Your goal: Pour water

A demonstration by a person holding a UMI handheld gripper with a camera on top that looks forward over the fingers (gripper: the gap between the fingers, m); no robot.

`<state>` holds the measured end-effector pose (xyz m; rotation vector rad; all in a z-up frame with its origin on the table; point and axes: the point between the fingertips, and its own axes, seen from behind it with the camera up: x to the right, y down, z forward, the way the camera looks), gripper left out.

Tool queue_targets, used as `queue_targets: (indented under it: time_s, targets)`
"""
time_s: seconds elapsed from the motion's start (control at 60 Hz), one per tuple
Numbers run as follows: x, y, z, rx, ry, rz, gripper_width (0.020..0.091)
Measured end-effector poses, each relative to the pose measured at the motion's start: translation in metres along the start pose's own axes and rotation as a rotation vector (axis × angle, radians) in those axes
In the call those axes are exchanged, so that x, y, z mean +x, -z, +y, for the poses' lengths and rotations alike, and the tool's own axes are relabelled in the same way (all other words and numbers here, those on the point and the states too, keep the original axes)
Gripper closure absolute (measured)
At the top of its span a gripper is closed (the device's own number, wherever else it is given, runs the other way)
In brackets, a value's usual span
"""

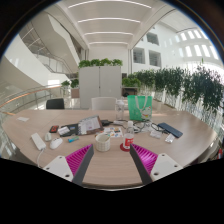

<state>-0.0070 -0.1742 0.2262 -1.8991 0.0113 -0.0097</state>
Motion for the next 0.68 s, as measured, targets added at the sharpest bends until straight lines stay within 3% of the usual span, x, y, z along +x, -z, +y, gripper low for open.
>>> queue_targets:
  time_s: [0.3,0.683]
  targets:
    - [-0.034,0.113,-0.023,0.016,0.03,0.027,0.0265]
    - [0.017,0.107,-0.015,0.006,-0.075,-0.096,0.026]
